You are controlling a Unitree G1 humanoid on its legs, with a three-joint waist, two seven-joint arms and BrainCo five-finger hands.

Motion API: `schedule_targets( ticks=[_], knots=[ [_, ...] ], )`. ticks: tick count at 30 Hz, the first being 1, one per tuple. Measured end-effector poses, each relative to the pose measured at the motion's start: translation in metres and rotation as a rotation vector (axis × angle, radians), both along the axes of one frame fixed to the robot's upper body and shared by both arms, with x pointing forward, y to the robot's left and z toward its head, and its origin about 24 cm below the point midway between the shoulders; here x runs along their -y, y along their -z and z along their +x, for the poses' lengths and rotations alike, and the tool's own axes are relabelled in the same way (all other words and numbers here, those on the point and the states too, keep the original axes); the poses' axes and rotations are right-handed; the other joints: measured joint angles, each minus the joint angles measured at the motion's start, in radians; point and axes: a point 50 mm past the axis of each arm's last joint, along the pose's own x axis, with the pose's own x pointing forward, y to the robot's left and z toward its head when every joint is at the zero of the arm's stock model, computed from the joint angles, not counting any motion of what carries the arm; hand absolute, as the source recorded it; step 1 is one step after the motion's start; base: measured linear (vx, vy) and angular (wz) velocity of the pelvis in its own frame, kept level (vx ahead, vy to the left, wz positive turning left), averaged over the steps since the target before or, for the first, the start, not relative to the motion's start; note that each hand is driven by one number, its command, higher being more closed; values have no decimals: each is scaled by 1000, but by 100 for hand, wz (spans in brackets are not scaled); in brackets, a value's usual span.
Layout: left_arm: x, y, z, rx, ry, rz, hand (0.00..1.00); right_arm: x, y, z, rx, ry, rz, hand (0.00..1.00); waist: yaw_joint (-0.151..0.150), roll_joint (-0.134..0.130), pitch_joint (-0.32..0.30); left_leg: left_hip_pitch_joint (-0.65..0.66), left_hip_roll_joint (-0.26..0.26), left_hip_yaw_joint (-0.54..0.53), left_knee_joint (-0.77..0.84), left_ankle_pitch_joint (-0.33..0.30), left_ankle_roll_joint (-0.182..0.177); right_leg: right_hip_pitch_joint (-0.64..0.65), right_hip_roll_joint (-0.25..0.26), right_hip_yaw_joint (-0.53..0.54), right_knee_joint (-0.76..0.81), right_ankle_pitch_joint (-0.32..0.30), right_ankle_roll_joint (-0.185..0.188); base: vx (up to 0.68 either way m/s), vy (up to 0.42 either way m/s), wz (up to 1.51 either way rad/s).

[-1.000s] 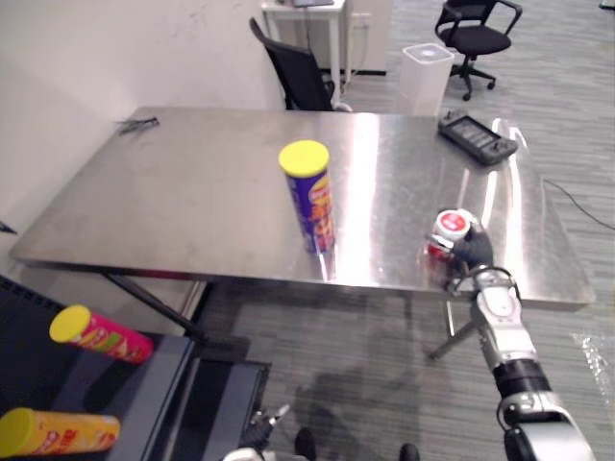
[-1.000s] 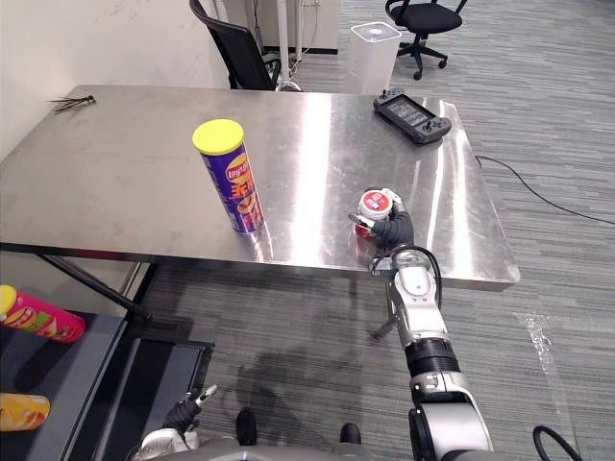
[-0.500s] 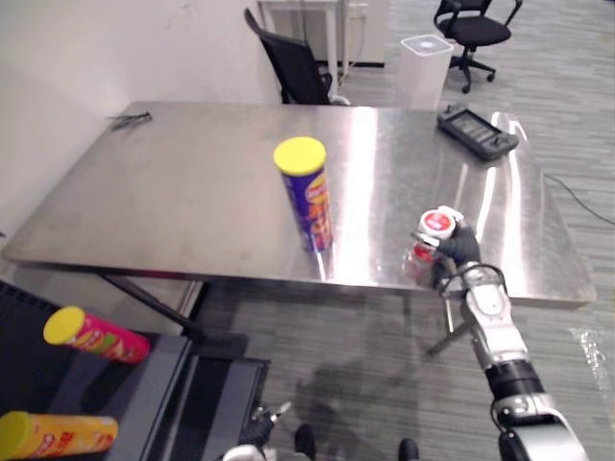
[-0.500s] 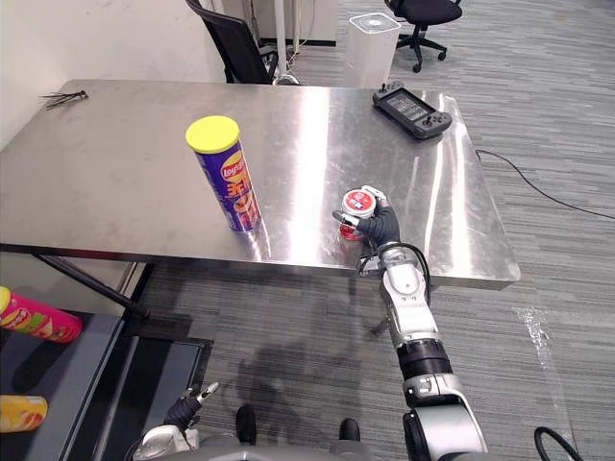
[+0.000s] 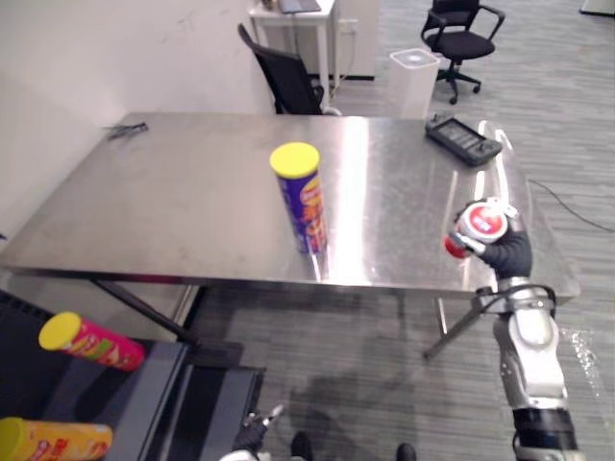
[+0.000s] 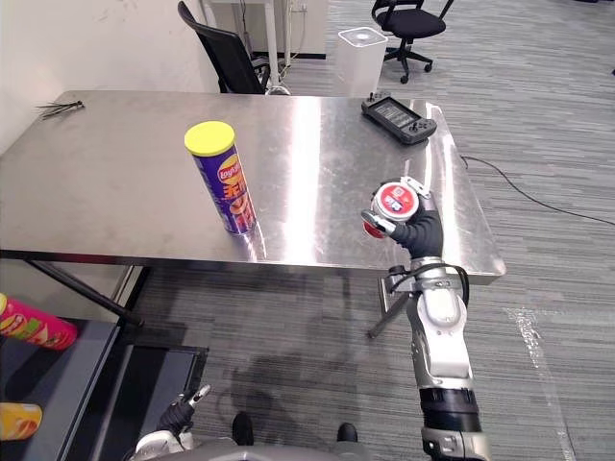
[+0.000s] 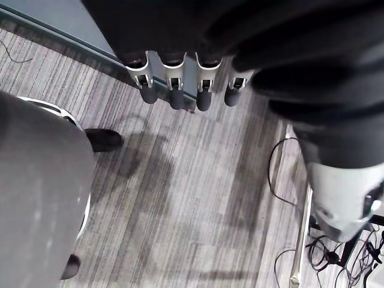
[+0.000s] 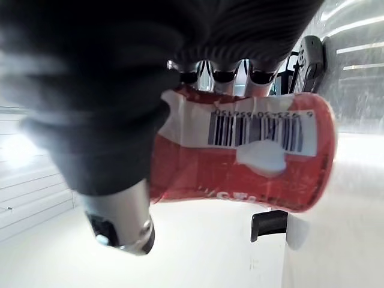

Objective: Put the gum and the chips on the shelf.

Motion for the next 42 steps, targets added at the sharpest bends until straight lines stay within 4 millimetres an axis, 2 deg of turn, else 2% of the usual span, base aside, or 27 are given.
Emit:
schedule_targets(
  ticks=[4,8,12,15,17,18,19,20,21,22,23,24,25,27,28,29,30,31,32,33,34,35,38,42],
  knots=[
    [-3,2,-10,-19,-27,-1,0,19,-4,-16,28,74,-10,100,-26,-11,-25,4,8,5,0,2,-2,0,7,4,1,2,-2,-5,-6,-7],
    [-4,3,-14,-29,-34,-3,0,39,-4,-31,34,164,-5,100,-47,-12,-38,7,11,-4,0,9,-2,-10,9,-3,35,-4,-10,-21,0,3],
    [-4,3,-16,-30,-49,-9,0,35,1,-33,17,135,15,100,-47,-11,-37,5,14,-42,7,25,-4,-18,9,-32,96,-32,-23,-77,-8,29],
    [-6,3,-16,-26,-62,-11,0,16,5,-28,-1,45,32,100,-42,-8,-34,-49,18,-138,8,58,-19,-39,6,-122,164,-71,-41,-160,-59,90],
    [-7,1,-12,-5,-86,-19,0,5,7,-26,-8,-15,49,100,-29,-1,-29,-106,18,-232,8,78,-43,-82,4,-199,232,-108,-56,-144,-96,133],
    [-5,-1,-7,18,-75,-21,0,0,8,-25,-12,-40,45,100,-9,15,-21,-162,36,-260,1,66,-53,-112,10,-274,287,-125,-79,-145,-124,136],
    [-7,-2,-5,23,-69,-14,0,0,8,-24,-13,-41,44,100,1,17,-20,-181,47,-222,8,40,-51,-111,15,-309,283,-124,-83,-147,-138,165],
    [-12,-4,-1,30,-65,1,0,0,6,-23,-3,-39,45,100,6,0,-19,-209,74,-126,24,-3,-6,-95,10,-374,253,-124,-87,-199,-97,174],
    [-18,-7,5,49,-70,13,0,3,-3,-18,35,-27,48,100,3,1,23,-294,123,31,236,-33,135,-83,-29,-477,276,-138,-114,-214,-90,185],
    [-20,-8,7,58,-76,17,0,4,-6,-13,46,-16,53,100,10,7,40,-331,164,115,442,-40,173,-78,-51,-514,310,-150,-121,-242,-95,169],
    [-20,-5,-3,27,-88,16,0,4,-6,-11,41,-12,57,100,16,13,40,-331,197,173,644,-66,174,-60,-70,-556,322,-154,-119,-123,-64,127],
    [-20,-2,-14,-1,-95,11,0,4,-3,-12,34,-4,62,100,18,27,36,-300,210,194,762,-132,161,-43,-94,-602,328,-155,-119,-107,-27,125],
    [-19,0,-22,-25,-101,6,0,5,0,-14,21,6,61,100,15,38,29,-273,225,205,834,-161,151,-31,-109,-642,331,-155,-118,-64,24,110],
    [-20,2,-32,-52,-121,-2,0,11,5,-19,-3,31,58,100,7,62,13,-238,258,218,865,-168,145,-31,-145,-729,364,-164,-104,-88,87,155],
    [-18,2,-29,-42,-125,-8,0,18,7,-21,-11,61,61,100,-1,71,8,-268,216,264,810,-164,146,-38,-168,-779,384,-173,-87,-121,90,196],
    [-19,1,-28,-37,-123,-4,0,21,8,-22,-17,74,61,100,-4,56,2,-266,179,255,741,-157,150,-44,-178,-794,358,-170,-87,-178,97,191],
    [-25,0,-27,-32,-129,8,0,22,9,-22,-21,79,61,100,-14,37,-11,-239,103,235,572,-149,156,-54,-181,-804,292,-142,-98,-163,89,178],
    [-29,-1,-27,-32,-160,6,0,23,7,-22,-10,88,65,100,-9,40,-11,-209,116,282,564,-196,149,-21,-164,-885,238,-78,-86,-194,128,196],
    [-30,1,-35,-54,-185,2,0,25,7,-22,-11,95,67,100,1,57,-12,-171,140,301,514,-230,74,1,-152,-948,246,-75,-81,-123,118,166],
    [-30,1,-36,-61,-185,0,0,26,7,-22,-11,100,69,100,0,59,-12,-166,128,308,479,-234,63,9,-151,-974,247,-73,-78,-125,171,149],
    [-30,1,-36,-64,-182,-2,0,24,7,-22,-14,95,69,100,-1,47,-15,-166,101,311,417,-234,60,20,-157,-1024,239,-63,-64,-95,189,126],
    [-31,2,-37,-67,-181,-1,0,21,7,-20,-9,81,74,100,1,32,-18,-167,75,314,367,-229,68,20,-169,-1051,239,-56,-53,-85,170,107],
    [-29,5,-52,-115,-174,1,0,16,4,-19,12,76,105,100,0,9,-26,-166,11,317,272,-182,96,5,-195,-1070,222,-2,-72,-41,158,34],
    [-32,4,-49,-113,-164,26,0,17,6,-19,-1,101,75,100,0,11,-24,-164,-31,315,192,-139,126,-23,-216,-1066,226,56,-94,-15,133,8]
  ],
)
